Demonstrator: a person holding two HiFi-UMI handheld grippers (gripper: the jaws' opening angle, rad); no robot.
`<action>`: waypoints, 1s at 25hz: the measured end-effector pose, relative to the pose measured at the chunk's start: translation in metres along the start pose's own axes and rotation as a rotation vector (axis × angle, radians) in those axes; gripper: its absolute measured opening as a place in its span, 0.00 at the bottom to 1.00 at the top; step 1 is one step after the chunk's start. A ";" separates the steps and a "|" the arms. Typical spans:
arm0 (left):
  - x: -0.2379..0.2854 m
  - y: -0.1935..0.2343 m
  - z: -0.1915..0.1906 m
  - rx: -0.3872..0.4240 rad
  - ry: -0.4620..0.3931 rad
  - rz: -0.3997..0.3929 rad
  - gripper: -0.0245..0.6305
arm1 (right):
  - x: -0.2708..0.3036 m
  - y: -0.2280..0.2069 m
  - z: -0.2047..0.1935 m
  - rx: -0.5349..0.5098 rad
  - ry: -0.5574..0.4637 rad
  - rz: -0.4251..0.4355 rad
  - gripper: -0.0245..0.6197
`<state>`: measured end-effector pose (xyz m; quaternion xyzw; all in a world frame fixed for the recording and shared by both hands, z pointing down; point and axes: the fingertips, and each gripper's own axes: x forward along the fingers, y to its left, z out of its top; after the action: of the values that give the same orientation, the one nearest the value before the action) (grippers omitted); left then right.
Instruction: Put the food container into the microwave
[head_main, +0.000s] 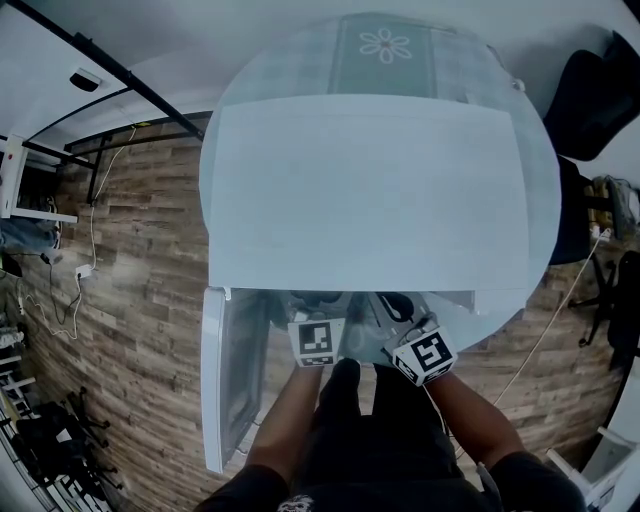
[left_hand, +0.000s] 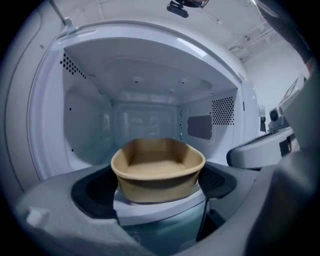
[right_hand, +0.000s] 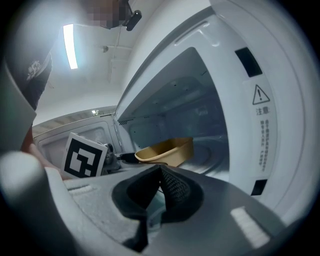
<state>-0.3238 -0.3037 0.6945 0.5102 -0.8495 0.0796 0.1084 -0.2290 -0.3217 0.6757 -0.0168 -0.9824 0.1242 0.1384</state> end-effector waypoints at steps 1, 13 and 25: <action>0.001 0.000 0.000 0.002 0.001 0.005 0.80 | 0.001 0.000 0.001 0.000 -0.003 0.000 0.04; -0.007 -0.003 -0.002 -0.012 -0.018 0.023 0.80 | -0.002 -0.002 0.001 -0.007 0.001 -0.017 0.04; 0.003 -0.011 -0.003 -0.031 0.049 0.023 0.86 | -0.011 0.008 0.006 0.001 -0.019 -0.024 0.04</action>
<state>-0.3151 -0.3108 0.6988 0.4965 -0.8535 0.0804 0.1361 -0.2197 -0.3158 0.6648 -0.0037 -0.9837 0.1233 0.1307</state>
